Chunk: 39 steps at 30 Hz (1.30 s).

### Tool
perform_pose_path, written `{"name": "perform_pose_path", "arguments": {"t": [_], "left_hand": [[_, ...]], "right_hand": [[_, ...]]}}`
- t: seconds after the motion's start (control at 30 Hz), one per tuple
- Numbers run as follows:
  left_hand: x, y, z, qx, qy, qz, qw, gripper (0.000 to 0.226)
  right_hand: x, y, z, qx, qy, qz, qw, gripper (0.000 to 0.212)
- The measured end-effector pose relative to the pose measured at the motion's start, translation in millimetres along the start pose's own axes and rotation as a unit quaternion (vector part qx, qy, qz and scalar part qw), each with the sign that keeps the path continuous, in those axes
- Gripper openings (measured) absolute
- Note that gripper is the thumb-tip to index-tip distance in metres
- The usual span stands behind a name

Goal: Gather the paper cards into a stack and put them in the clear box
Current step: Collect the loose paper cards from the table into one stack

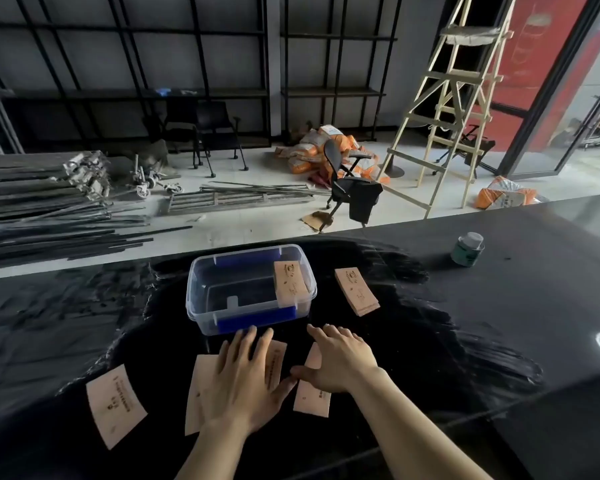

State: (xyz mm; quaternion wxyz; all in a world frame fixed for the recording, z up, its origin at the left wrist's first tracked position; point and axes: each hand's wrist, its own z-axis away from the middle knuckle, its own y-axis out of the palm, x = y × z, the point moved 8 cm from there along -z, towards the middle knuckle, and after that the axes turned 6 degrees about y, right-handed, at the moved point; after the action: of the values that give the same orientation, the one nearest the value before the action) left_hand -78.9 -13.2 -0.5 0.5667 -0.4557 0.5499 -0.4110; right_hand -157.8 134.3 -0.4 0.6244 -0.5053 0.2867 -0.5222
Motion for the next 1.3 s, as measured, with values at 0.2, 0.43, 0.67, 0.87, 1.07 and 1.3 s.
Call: {"name": "perform_pose_path", "arguments": {"t": [0.2,0.43,0.67,0.87,1.07,1.3], "left_hand": [[8,18,7,0.005,-0.054,0.036,0.998,0.097],[7,12,4,-0.008,-0.067,0.039,0.997,0.092],[13,14,-5,0.001,-0.094,0.102,0.99,0.096],[18,16,-11,-0.058,-0.096,0.22,0.969,0.074],[19,7,-24,-0.101,-0.07,0.353,0.927,0.05],[20,5,-28,-0.082,-0.055,0.383,0.918,0.049]], "right_hand": [[0,13,0,0.0,-0.013,0.032,0.999,0.109],[0,9,-7,-0.022,-0.016,0.001,1.0,0.109],[-18,8,-13,-0.002,0.016,-0.147,0.989,0.081],[-33,-11,-16,-0.005,0.016,-0.261,0.965,0.042],[-38,-17,-14,-0.045,0.007,-0.378,0.925,0.034],[-39,-3,-10,-0.128,0.012,-0.333,0.934,0.028]]}}
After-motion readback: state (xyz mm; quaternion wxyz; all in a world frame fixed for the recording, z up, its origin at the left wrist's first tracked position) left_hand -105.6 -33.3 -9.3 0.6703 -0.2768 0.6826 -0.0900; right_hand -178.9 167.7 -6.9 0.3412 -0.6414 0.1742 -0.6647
